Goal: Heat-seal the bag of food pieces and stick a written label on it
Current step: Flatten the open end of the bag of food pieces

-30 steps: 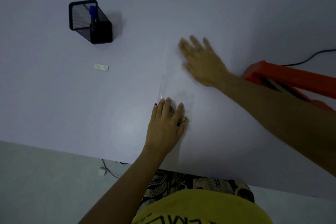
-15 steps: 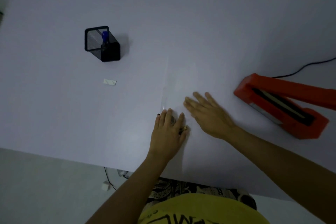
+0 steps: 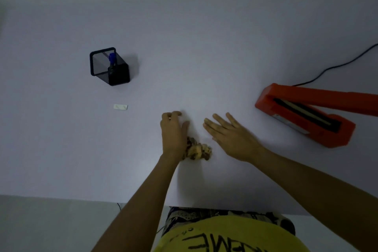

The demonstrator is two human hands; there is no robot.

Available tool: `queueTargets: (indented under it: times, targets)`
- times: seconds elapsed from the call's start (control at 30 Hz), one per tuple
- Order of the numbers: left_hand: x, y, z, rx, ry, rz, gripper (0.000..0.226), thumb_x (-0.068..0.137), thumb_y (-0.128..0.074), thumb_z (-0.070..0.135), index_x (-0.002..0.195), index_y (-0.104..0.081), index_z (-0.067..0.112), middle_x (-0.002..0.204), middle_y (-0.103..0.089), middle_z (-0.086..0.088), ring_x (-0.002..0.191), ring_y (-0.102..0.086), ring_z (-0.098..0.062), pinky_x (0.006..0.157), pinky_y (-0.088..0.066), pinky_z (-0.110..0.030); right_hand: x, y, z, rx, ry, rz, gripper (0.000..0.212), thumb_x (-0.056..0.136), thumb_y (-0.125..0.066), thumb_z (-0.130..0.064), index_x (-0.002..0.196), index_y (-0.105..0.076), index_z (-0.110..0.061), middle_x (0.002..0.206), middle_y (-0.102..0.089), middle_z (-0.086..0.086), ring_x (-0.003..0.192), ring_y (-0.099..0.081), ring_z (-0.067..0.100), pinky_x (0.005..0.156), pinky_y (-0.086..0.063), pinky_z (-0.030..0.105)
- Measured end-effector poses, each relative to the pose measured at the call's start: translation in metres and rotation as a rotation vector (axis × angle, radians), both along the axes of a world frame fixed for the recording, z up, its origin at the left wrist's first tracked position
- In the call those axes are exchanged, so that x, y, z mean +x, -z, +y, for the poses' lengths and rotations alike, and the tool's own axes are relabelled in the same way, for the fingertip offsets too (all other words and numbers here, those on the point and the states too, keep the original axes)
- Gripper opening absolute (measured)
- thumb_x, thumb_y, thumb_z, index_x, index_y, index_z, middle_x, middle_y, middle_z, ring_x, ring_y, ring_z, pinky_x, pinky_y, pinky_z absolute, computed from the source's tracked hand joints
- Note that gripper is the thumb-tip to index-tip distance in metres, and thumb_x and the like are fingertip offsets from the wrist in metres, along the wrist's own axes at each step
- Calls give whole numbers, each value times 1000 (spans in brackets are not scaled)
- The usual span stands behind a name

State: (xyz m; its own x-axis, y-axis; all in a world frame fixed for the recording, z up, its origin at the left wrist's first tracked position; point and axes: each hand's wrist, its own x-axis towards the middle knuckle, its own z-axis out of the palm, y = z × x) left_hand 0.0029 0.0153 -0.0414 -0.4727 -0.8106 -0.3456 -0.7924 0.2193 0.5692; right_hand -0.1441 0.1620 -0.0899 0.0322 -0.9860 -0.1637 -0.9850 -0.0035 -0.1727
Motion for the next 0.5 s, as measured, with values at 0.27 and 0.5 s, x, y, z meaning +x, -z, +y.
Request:
queueTargets:
  times: [0.27, 0.5]
  targets:
    - [-20, -8, -24, 250, -168, 130, 41, 86, -68, 26, 121, -54, 10, 85, -59, 3, 80, -55, -13, 66, -39, -14, 10, -13, -2, 65, 46, 22, 71, 84, -57, -6, 148, -28, -13, 154, -32, 6, 142, -29, 28, 112, -26, 56]
    - [-6, -14, -26, 457, 18, 250, 15, 91, -59, 26, 82, -71, 20, 82, -70, 3, 79, -63, -15, 79, -51, -32, 36, -47, -23, -252, 828, -523, 38, 96, -52, -22, 133, -52, -16, 136, -52, -5, 128, -46, 12, 117, -14, 36]
